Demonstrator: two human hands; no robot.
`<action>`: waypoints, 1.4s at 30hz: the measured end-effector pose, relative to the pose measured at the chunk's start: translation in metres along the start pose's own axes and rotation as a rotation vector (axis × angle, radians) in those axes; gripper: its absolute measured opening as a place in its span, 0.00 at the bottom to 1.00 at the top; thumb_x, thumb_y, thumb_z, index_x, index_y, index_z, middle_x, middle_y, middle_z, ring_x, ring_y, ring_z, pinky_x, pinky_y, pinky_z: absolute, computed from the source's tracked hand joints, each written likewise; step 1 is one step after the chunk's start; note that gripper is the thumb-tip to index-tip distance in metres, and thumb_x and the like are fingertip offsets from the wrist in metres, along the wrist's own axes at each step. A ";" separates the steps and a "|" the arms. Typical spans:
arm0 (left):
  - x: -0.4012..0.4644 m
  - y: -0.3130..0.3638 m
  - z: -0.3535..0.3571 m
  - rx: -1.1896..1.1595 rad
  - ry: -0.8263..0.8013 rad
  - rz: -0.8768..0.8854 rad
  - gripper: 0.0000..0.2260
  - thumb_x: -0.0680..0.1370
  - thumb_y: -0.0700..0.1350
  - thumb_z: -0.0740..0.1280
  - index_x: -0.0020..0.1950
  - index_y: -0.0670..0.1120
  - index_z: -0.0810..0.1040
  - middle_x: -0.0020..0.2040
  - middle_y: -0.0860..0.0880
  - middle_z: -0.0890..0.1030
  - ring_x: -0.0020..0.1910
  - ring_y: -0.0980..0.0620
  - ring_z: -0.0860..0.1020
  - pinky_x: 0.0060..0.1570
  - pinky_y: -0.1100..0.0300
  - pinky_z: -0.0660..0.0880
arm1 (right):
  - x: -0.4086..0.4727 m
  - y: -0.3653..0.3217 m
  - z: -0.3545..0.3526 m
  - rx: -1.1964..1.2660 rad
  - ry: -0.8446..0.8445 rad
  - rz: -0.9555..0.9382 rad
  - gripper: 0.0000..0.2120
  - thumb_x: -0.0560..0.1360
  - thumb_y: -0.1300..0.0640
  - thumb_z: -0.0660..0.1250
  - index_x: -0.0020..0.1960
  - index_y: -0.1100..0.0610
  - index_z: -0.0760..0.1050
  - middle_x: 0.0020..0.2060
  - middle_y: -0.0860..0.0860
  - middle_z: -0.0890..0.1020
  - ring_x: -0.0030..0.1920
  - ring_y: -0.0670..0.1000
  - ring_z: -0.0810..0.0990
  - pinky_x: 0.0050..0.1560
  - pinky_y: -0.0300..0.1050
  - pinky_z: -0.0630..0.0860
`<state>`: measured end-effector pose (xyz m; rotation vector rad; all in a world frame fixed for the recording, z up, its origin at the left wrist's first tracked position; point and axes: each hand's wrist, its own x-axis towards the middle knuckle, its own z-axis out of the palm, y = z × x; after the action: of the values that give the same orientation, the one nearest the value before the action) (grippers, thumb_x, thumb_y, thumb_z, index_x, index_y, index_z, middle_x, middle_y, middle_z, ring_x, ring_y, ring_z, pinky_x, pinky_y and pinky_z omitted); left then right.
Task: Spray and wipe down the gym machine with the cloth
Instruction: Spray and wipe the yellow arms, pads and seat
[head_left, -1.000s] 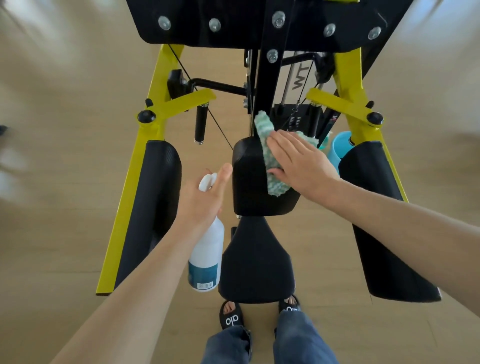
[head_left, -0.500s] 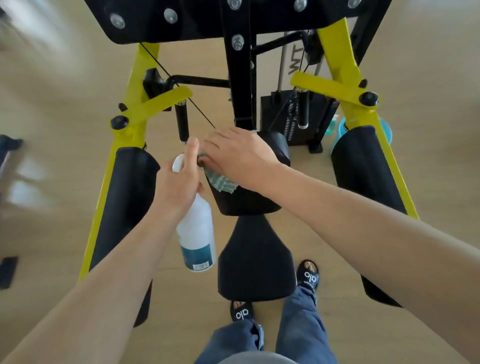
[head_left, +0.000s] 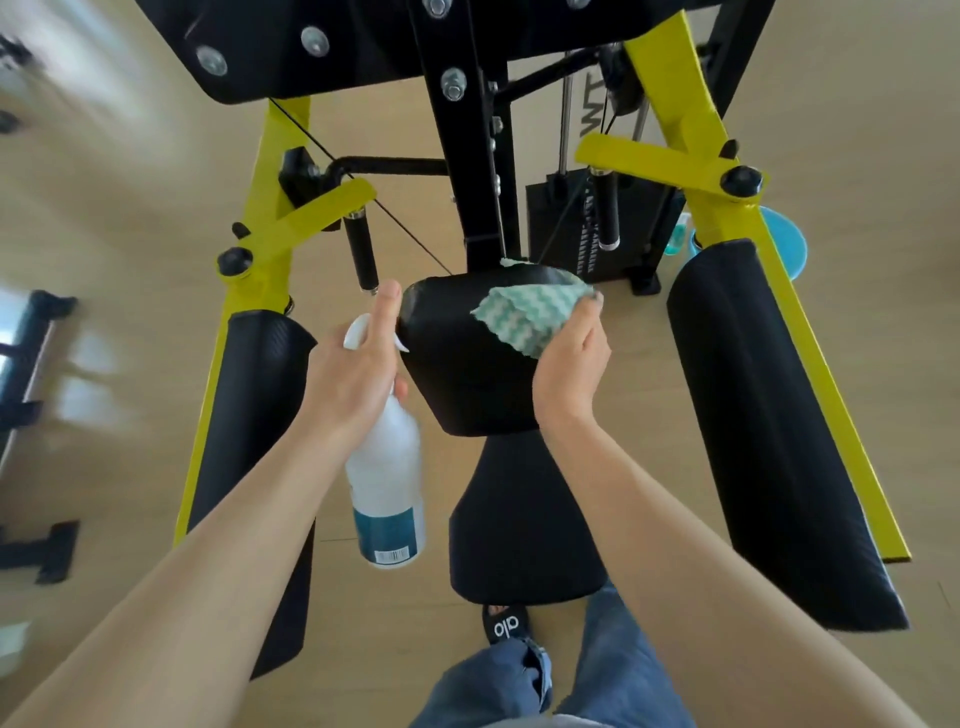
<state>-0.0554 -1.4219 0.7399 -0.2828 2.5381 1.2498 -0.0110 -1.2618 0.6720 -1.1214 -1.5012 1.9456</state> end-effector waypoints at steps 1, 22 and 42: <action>0.000 0.000 0.000 0.007 -0.004 -0.004 0.41 0.78 0.75 0.54 0.69 0.39 0.75 0.29 0.49 0.79 0.36 0.53 0.81 0.45 0.55 0.73 | 0.001 0.007 -0.002 0.071 0.023 0.096 0.20 0.86 0.46 0.49 0.46 0.47 0.76 0.41 0.44 0.82 0.42 0.41 0.81 0.40 0.34 0.74; 0.002 -0.030 -0.021 -0.088 -0.033 -0.052 0.36 0.79 0.74 0.55 0.56 0.43 0.83 0.30 0.46 0.80 0.33 0.51 0.80 0.44 0.54 0.76 | 0.006 -0.001 0.026 -1.674 -0.419 -1.796 0.28 0.83 0.57 0.32 0.80 0.67 0.49 0.79 0.61 0.60 0.79 0.60 0.59 0.80 0.55 0.49; -0.026 -0.100 -0.019 -0.196 -0.062 -0.178 0.36 0.78 0.75 0.55 0.55 0.42 0.82 0.36 0.46 0.79 0.26 0.57 0.76 0.34 0.63 0.74 | 0.025 0.016 0.011 -2.350 -0.867 -2.440 0.33 0.77 0.66 0.43 0.77 0.70 0.29 0.78 0.64 0.34 0.80 0.59 0.36 0.79 0.55 0.36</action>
<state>-0.0039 -1.4959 0.6864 -0.4936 2.2847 1.4137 -0.0317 -1.2545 0.6499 -1.5224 2.2655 1.7259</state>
